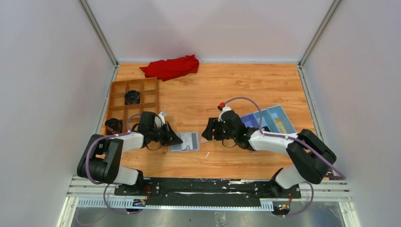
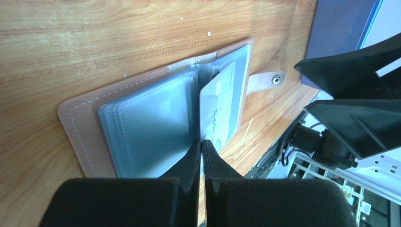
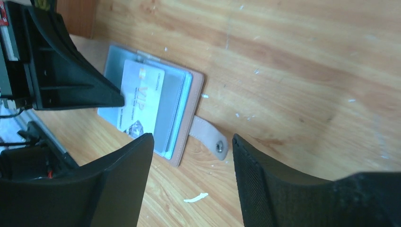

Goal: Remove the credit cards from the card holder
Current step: Remove the credit card from the card holder.

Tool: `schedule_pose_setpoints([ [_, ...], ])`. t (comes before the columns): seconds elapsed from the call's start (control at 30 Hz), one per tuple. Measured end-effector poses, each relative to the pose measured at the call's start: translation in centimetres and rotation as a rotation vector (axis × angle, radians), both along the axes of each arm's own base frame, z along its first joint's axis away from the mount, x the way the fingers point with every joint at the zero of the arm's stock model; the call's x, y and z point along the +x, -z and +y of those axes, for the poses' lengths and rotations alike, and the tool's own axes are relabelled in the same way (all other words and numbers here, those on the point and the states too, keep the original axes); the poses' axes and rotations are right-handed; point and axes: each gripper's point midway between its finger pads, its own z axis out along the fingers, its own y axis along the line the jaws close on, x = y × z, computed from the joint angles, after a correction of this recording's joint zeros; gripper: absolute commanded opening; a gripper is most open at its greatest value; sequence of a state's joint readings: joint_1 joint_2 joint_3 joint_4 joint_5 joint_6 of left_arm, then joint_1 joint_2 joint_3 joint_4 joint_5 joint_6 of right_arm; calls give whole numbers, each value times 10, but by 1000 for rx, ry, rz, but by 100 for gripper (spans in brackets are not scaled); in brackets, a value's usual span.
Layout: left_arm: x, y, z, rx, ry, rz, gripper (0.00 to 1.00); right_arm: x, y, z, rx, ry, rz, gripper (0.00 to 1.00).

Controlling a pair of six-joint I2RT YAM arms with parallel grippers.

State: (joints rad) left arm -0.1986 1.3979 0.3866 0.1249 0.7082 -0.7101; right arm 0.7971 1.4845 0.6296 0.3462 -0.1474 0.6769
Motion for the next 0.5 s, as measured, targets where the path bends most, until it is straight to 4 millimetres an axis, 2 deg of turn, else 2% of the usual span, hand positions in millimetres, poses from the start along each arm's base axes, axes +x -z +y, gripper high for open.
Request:
schedule_pose_setpoints([
  [0.13, 0, 0, 0, -2, 2, 0, 0, 7, -7, -9, -31, 40, -44, 67],
  [0.23, 0, 0, 0, -3, 3, 1, 0, 5, 10, -14, -76, 46, -12, 63],
  [0.33, -1, 0, 0, -3, 3, 1, 0, 1, 29, -14, -102, 37, 32, 53],
  [0.5, -1, -1, -1, -5, 4, 1, 0, 1, 32, -5, -78, 14, 48, 34],
])
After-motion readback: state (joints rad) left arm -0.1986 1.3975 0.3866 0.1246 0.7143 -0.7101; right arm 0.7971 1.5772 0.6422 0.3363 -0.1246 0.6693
